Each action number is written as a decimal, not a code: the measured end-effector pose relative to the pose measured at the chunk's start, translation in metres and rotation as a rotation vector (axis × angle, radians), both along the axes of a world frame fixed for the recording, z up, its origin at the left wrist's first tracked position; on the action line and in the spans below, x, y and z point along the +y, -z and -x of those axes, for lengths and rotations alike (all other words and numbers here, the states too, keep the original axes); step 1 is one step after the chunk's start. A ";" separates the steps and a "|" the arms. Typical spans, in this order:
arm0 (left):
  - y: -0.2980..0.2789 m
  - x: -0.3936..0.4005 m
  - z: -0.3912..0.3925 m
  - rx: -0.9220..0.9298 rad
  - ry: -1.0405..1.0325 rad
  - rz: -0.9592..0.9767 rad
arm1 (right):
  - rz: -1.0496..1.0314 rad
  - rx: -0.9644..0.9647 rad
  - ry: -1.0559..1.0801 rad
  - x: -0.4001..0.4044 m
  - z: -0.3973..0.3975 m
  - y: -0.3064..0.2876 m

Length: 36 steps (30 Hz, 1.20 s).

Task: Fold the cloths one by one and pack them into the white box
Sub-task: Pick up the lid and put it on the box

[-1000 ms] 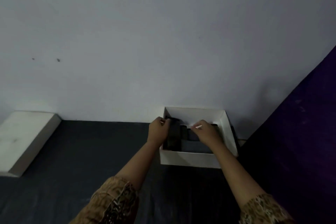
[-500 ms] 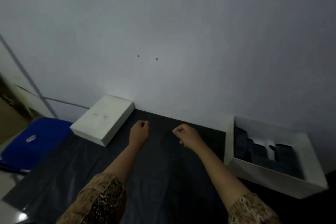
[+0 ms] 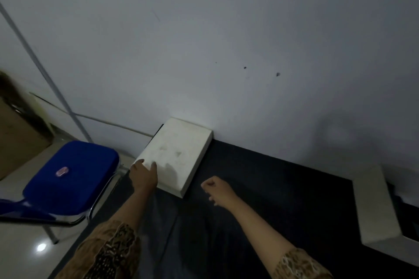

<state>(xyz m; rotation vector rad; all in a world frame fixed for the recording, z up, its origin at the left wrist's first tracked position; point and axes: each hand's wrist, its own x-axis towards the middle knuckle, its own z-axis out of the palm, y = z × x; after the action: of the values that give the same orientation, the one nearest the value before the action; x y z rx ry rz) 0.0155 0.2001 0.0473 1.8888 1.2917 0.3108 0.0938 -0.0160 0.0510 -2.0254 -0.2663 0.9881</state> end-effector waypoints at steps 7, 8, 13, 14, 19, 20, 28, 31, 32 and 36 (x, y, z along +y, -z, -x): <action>0.024 0.064 -0.004 0.117 -0.001 0.153 | 0.075 0.031 -0.018 0.062 -0.007 0.047; 0.027 0.067 -0.004 0.047 -0.058 0.175 | 0.077 0.056 -0.007 0.067 -0.008 0.049; 0.042 0.074 -0.002 0.094 -0.051 0.142 | 0.078 0.138 0.106 0.077 -0.014 0.061; 0.045 0.069 0.001 0.123 -0.048 0.135 | 0.083 0.146 0.134 0.077 -0.014 0.062; 0.051 0.031 0.012 0.045 -0.028 0.264 | 0.065 0.160 0.283 0.059 -0.015 0.068; 0.052 0.023 0.014 0.013 -0.058 0.274 | 0.054 0.170 0.301 0.054 -0.015 0.066; 0.042 -0.025 0.023 -0.092 -0.190 0.329 | -0.188 0.226 0.443 0.009 -0.014 0.045; 0.044 -0.037 0.023 -0.080 -0.218 0.350 | -0.233 0.212 0.478 -0.006 -0.015 0.033; 0.044 -0.041 0.022 -0.072 -0.216 0.363 | -0.236 0.210 0.484 -0.014 -0.017 0.028; 0.019 -0.071 0.009 -0.175 -0.194 0.388 | -0.215 0.213 0.434 -0.063 -0.028 0.009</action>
<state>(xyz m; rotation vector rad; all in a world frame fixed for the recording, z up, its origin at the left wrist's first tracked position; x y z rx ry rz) 0.0063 0.1292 0.0278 1.3851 1.3106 0.2942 0.1223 -0.0790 0.0420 -1.6705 0.1711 0.8475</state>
